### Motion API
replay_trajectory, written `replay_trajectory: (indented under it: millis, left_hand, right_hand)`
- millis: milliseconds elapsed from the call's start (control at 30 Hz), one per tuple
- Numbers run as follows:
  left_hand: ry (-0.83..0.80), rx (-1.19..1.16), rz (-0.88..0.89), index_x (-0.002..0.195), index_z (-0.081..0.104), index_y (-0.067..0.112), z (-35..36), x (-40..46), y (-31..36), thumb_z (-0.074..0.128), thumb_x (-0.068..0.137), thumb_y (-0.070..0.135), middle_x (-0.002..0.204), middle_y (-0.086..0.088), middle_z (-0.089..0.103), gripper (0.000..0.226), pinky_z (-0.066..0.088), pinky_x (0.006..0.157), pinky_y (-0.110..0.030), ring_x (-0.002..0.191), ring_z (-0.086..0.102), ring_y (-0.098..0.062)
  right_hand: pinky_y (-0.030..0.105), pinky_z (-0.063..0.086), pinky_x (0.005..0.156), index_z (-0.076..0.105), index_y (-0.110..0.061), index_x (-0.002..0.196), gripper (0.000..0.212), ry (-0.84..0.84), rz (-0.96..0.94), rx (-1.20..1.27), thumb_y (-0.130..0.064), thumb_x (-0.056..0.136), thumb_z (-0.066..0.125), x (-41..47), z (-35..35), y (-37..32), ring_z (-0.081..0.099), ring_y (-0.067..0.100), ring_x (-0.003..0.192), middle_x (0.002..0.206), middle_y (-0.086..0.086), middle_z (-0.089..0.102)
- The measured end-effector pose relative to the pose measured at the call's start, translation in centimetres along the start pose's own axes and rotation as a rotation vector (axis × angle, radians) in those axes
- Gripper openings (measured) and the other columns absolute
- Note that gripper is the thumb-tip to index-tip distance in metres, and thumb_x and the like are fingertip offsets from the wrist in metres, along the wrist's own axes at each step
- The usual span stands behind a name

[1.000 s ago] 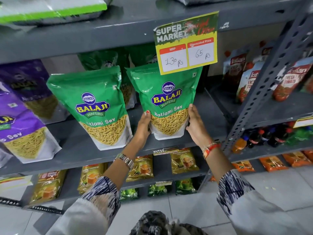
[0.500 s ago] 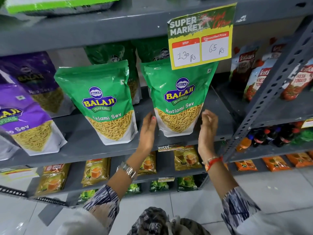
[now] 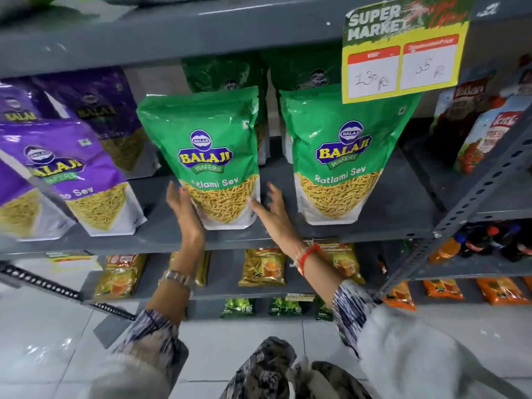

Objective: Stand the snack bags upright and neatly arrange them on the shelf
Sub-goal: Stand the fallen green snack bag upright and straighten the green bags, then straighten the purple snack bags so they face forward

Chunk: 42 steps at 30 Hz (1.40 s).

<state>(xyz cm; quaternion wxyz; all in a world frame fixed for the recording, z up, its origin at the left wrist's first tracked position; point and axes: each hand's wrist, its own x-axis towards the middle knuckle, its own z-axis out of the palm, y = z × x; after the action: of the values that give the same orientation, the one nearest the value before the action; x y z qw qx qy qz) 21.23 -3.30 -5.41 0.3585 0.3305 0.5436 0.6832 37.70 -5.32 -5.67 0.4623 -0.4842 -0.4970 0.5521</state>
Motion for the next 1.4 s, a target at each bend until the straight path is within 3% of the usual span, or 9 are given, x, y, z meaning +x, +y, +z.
replay_trajectory:
  millis: [100, 200, 600, 733, 833, 1033, 1200, 1300, 1400]
  left_hand:
    - [-0.152, -0.016, -0.072, 0.134, 0.027, 0.014, 0.2, 1.2, -0.1, 0.03, 0.098, 0.031, 0.135, -0.009, 0.045, 0.041, 0.041, 0.103, -0.041, 0.121, 0.048, -0.022]
    - [-0.2, 0.015, -0.085, 0.127, 0.028, 0.018, 0.3, 0.9, -0.2, 0.034, 0.097, 0.03, 0.128, -0.009, 0.046, 0.033, 0.045, 0.094, -0.037, 0.113, 0.049, -0.02]
    - [-0.315, 0.037, -0.069, 0.136, 0.02, 0.013, 1.3, -1.6, -0.1, 0.036, 0.096, 0.025, 0.133, -0.003, 0.044, 0.044, 0.046, 0.097, -0.03, 0.113, 0.052, -0.012]
    - [-0.299, 0.048, -0.086, 0.141, 0.016, 0.019, 0.9, -1.4, -0.3, 0.037, 0.096, 0.029, 0.148, -0.006, 0.033, 0.05, 0.037, 0.108, -0.038, 0.129, 0.043, -0.018]
    - [-0.224, 0.095, -0.061, 0.141, 0.02, 0.024, 0.0, -1.6, -0.8, 0.038, 0.095, 0.035, 0.152, -0.002, 0.026, 0.05, 0.03, 0.112, -0.036, 0.136, 0.032, -0.016]
    - [0.029, 0.097, 0.122, 0.113, 0.048, 0.019, -3.8, -1.4, 0.4, 0.04, 0.094, 0.019, 0.116, -0.01, 0.053, 0.02, 0.044, 0.086, -0.036, 0.103, 0.054, -0.023]
    - [0.242, 0.176, 0.305, 0.097, 0.05, 0.01, -10.2, 2.1, 3.4, 0.041, 0.092, 0.016, 0.084, 0.008, 0.051, 0.012, 0.037, 0.072, -0.006, 0.077, 0.049, 0.011]
    - [0.339, 0.176, 0.303, 0.106, 0.047, -0.001, -15.1, 5.5, 4.8, 0.041, 0.091, 0.015, 0.095, -0.004, 0.048, 0.023, 0.039, 0.08, -0.014, 0.089, 0.049, -0.006]
    - [0.299, 0.166, 0.215, 0.125, 0.039, -0.003, -19.0, 9.4, 5.0, 0.04, 0.094, 0.015, 0.124, -0.014, 0.046, 0.036, 0.038, 0.099, -0.032, 0.115, 0.046, -0.023]
  right_hand:
    - [0.016, 0.028, 0.109, 0.021, -0.016, 0.144, 0.075, -0.024, -0.016, -0.005, -0.037, 0.085, 0.062, 1.6, 1.0, 0.2, 0.032, -0.001, 0.132, 0.143, -0.009, 0.038]
    - [-0.011, 0.031, 0.07, 0.039, -0.028, 0.12, 0.044, 0.003, -0.116, -0.024, -0.034, 0.084, 0.064, 1.7, 1.4, 0.7, 0.041, -0.036, 0.087, 0.105, -0.033, 0.04]
    - [-0.01, 0.033, 0.068, 0.038, -0.032, 0.108, 0.032, 0.128, -0.156, -0.005, -0.028, 0.086, 0.061, 0.3, -0.7, 0.3, 0.043, -0.038, 0.085, 0.102, -0.033, 0.043]
    - [0.036, 0.042, 0.107, 0.04, -0.009, 0.132, 0.06, 0.259, -0.113, -0.045, -0.033, 0.083, 0.066, -0.9, 0.2, 0.6, 0.049, 0.012, 0.125, 0.132, 0.007, 0.053]
    - [0.051, 0.045, 0.101, 0.043, -0.014, 0.127, 0.056, 0.416, -0.163, -0.046, -0.035, 0.08, 0.066, -3.2, 1.7, 1.3, 0.048, 0.025, 0.12, 0.131, 0.012, 0.045]
    - [0.052, 0.049, 0.085, 0.049, -0.022, 0.107, 0.03, 0.338, -0.286, -0.095, -0.023, 0.08, 0.061, -4.4, 7.0, 2.1, 0.055, 0.027, 0.098, 0.104, 0.005, 0.053]
    - [0.026, 0.051, 0.085, 0.05, -0.023, 0.106, 0.03, 0.17, -0.227, -0.035, -0.023, 0.08, 0.066, -1.9, 14.3, 0.9, 0.056, 0.022, 0.099, 0.104, 0.004, 0.058]
    - [0.001, 0.041, 0.078, 0.048, -0.023, 0.115, 0.04, 0.047, -0.156, 0.014, -0.019, 0.081, 0.069, 0.3, 19.2, 0.1, 0.05, 0.016, 0.109, 0.117, 0.003, 0.054]
    - [0.01, 0.036, 0.095, 0.041, -0.017, 0.132, 0.055, -0.024, -0.124, 0.013, -0.018, 0.083, 0.067, 2.3, 23.2, -0.2, 0.042, 0.011, 0.124, 0.136, 0.005, 0.045]
